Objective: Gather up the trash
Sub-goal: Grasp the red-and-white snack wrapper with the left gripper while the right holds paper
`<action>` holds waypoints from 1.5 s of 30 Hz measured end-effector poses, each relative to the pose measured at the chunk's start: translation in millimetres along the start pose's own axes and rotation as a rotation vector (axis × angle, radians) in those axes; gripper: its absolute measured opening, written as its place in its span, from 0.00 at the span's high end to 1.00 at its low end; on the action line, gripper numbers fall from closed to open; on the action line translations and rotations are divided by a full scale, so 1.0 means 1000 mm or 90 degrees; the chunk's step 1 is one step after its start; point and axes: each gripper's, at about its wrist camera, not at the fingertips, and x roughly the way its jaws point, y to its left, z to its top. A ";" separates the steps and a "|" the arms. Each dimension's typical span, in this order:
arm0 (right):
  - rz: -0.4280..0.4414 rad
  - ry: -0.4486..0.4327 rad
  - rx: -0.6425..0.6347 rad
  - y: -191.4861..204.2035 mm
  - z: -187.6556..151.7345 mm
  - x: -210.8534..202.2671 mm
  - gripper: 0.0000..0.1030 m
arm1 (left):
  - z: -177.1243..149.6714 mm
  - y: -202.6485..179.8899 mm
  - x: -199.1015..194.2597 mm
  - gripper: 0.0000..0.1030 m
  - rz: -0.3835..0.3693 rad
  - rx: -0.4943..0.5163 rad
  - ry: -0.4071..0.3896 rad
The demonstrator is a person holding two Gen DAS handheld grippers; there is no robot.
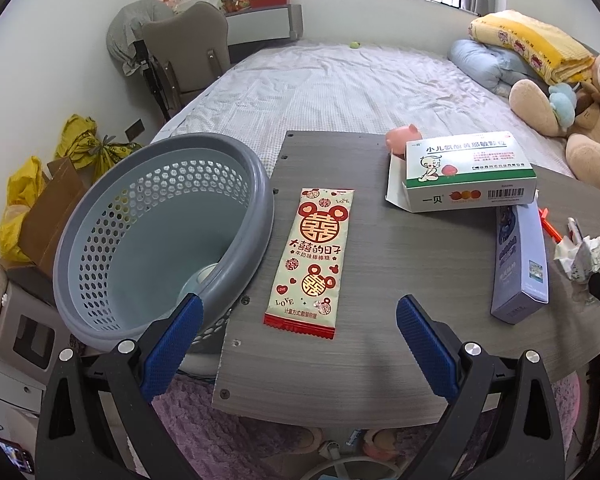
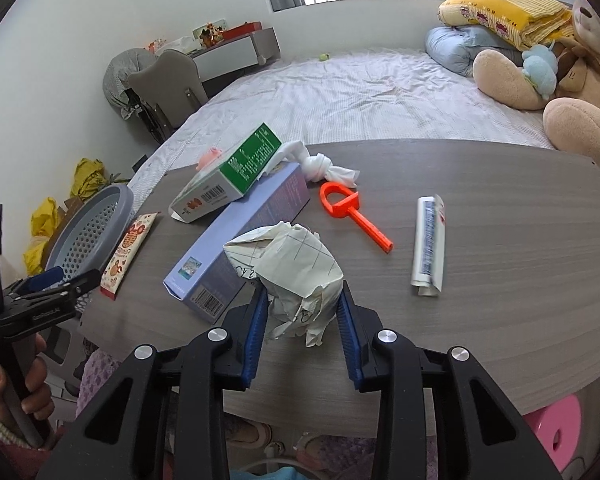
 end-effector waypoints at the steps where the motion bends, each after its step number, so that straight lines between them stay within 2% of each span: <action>1: 0.000 -0.003 0.001 0.000 0.000 -0.002 0.68 | 0.000 0.000 0.001 0.07 0.000 -0.002 0.002; 9: 0.023 -0.013 0.011 0.001 0.001 -0.007 0.68 | 0.004 0.001 0.013 0.07 0.003 -0.015 0.008; 22: 0.057 -0.022 0.026 -0.005 0.000 -0.011 0.68 | 0.002 -0.019 0.026 0.07 -0.004 -0.015 0.027; 45: 0.059 -0.024 0.015 0.002 0.007 -0.013 0.68 | -0.010 -0.017 0.022 0.07 -0.016 -0.027 0.038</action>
